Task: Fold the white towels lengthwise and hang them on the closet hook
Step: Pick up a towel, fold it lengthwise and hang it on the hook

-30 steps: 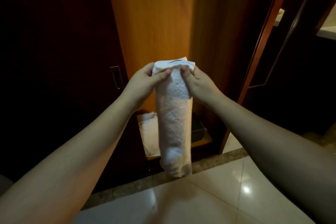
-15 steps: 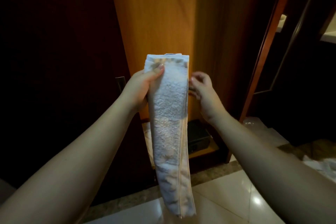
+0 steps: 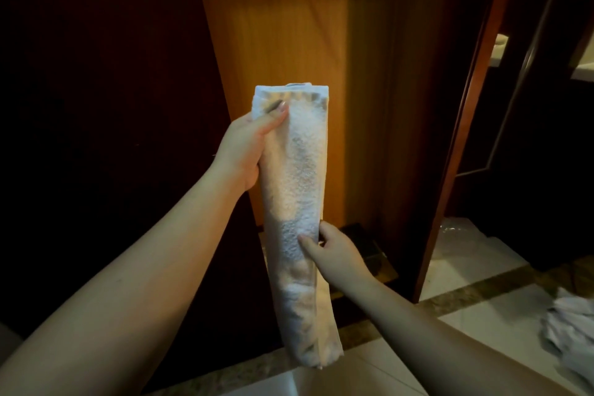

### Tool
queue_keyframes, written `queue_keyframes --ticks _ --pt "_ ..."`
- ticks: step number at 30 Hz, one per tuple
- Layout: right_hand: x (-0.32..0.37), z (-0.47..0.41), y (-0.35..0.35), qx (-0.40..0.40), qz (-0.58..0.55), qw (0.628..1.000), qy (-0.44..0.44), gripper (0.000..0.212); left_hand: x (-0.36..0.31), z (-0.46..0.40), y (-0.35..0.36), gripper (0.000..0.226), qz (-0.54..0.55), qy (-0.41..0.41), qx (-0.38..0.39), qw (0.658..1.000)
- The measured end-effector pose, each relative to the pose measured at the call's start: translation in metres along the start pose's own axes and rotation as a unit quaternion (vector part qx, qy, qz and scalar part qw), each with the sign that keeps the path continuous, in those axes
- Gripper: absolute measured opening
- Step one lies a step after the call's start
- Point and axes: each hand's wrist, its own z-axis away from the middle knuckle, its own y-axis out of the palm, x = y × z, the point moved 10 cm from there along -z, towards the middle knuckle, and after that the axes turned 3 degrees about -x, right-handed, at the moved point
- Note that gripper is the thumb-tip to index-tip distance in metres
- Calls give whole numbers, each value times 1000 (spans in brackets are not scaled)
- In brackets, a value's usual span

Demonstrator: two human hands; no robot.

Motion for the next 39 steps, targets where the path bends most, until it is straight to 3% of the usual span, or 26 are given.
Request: queue_keyframes --ticks 5,9,13,18,20,25,35,39 --pt "15 14 10 43 -63 997 -34 34 -19 -4 -17 21 4 22 -13 1000" --pt "-4 1 -12 -23 -87 996 29 23 -26 -5 -25 18 -4 11 -8 1000" --pt "-6 -12 -26 -60 -129 990 20 18 -26 -3 -27 17 29 -3 -6 1000" --pt "-35 -2 5 49 -131 989 47 10 -26 -4 -22 31 75 -11 -15 997" --pt "-51 10 13 73 -107 990 55 15 -27 -3 -21 32 84 -13 -15 996" --pt "-63 24 2 33 -64 997 12 29 -29 -3 -21 31 84 -12 -8 996" --pt "-76 25 -2 5 -138 987 86 26 -32 -5 -18 27 92 0 1 996" --pt "-76 21 3 32 -167 981 90 49 -31 -6 -18 32 116 -8 -4 993"
